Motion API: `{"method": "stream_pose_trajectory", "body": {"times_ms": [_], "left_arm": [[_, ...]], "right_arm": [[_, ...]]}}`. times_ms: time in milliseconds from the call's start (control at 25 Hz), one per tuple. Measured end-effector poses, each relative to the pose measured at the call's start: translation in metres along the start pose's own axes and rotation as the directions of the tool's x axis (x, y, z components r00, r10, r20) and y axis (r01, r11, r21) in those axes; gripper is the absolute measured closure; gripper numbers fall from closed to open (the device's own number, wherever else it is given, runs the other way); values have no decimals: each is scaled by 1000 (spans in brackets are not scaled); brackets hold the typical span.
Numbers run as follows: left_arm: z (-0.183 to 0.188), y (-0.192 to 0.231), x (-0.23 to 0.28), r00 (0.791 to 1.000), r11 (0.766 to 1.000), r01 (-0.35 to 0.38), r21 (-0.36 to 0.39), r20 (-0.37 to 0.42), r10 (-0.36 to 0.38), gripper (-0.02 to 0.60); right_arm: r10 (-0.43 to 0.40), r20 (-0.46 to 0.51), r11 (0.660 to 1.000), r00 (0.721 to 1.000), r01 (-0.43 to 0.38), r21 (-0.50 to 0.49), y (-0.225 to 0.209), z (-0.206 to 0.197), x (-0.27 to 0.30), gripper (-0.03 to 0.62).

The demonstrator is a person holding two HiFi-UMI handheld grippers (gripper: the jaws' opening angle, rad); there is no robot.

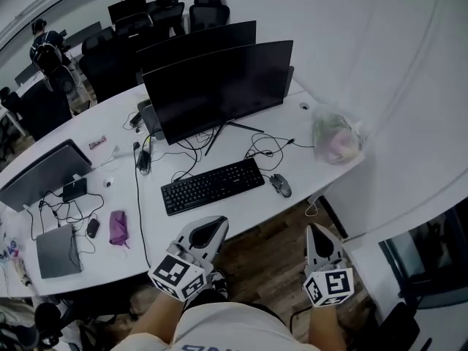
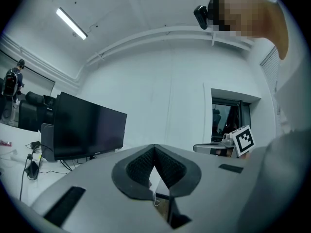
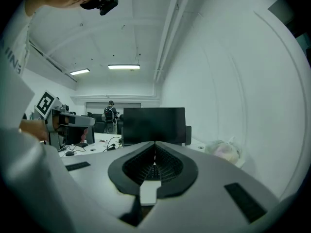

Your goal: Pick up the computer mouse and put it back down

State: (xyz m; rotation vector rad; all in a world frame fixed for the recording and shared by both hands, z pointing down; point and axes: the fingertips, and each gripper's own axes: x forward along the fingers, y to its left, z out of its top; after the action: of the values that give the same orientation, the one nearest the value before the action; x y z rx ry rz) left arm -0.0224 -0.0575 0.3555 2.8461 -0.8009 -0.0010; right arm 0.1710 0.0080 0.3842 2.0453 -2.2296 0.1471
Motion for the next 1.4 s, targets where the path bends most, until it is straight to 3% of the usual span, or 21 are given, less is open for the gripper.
{"method": "stream_pose_trajectory", "body": {"times_ms": [440,680,1000,1120,1280,1400], "left_arm": [[-4,95,19,1000,999,-16,-39,-28,15,577],[-14,103,35,999,997,-12,-70,-38,10,577],[-23,99,72,995,994,-76,-79,-71,70,577],[-28,97,87,992,991,-108,-81,-81,101,577],[-41,95,103,985,985,-149,-90,-105,139,577],[-51,94,112,980,979,-172,-106,-123,159,577]], "right_arm": [[-20,-55,1000,998,19,-21,15,1,81,574],[1,-121,1000,993,1,11,5,-14,107,572],[30,-234,999,972,-22,36,-41,-46,142,567],[61,-285,998,957,-51,41,-62,-60,156,459],[74,-356,997,932,-75,10,-86,-82,172,429],[100,-434,994,895,-110,1,-96,-106,183,394]]}}
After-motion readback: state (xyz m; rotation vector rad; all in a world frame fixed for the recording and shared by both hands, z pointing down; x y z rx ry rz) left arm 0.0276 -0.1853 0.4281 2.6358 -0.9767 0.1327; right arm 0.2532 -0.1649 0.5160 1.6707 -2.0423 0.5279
